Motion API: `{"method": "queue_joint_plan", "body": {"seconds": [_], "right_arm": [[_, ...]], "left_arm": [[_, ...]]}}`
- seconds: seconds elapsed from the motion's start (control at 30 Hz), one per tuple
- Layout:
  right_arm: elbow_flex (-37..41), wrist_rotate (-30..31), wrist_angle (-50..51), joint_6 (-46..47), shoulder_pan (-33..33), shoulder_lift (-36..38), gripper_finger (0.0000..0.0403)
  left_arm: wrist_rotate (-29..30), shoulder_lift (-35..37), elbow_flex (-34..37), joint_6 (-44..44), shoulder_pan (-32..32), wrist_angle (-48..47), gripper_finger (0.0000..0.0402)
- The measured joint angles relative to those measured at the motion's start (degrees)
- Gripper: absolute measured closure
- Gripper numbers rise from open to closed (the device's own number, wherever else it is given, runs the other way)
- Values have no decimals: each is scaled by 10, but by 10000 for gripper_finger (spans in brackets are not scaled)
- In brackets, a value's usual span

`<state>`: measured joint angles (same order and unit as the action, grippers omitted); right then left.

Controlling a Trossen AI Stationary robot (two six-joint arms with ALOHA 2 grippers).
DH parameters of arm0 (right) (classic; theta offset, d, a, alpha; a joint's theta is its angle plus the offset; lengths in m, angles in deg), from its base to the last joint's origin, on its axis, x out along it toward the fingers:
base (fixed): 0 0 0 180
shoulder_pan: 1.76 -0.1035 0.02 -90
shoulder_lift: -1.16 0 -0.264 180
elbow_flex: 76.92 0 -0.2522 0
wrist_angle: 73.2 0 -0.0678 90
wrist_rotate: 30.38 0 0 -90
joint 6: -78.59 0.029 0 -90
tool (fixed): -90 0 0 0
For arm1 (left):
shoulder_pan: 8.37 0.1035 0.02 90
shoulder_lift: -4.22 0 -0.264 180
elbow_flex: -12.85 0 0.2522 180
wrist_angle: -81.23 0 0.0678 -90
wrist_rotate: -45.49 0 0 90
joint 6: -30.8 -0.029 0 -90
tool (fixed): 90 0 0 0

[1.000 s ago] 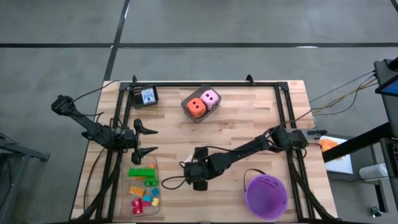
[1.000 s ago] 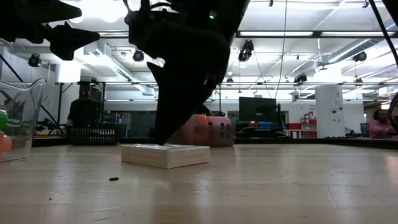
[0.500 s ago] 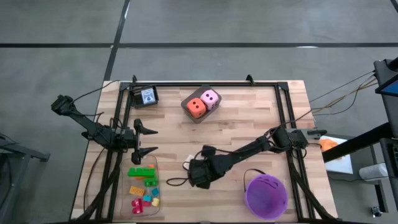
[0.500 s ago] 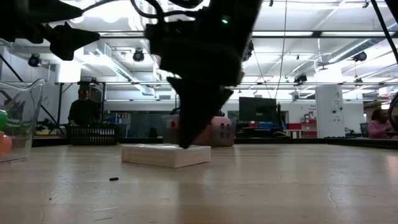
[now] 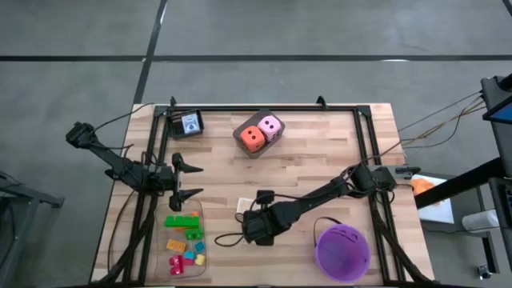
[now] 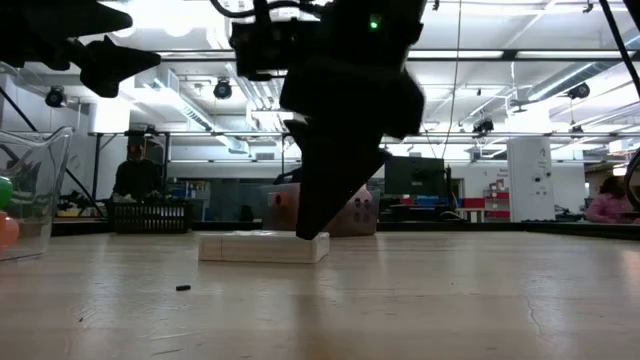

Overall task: Pick & Place Toys
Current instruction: Put the yellow deck of cards into the black bin

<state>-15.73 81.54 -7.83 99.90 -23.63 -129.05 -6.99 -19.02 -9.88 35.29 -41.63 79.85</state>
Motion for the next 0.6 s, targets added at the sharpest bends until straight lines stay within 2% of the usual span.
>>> {"method": "queue_joint_plan", "body": {"seconds": [0.3,0.6], "right_arm": [[0,-41,-27,-34,36,0,30],[1,-139,-68,-55,78,-28,30]], "left_arm": [[0,0,0,0,0,0,68],[0,0,0,0,0,-1,68]]}}
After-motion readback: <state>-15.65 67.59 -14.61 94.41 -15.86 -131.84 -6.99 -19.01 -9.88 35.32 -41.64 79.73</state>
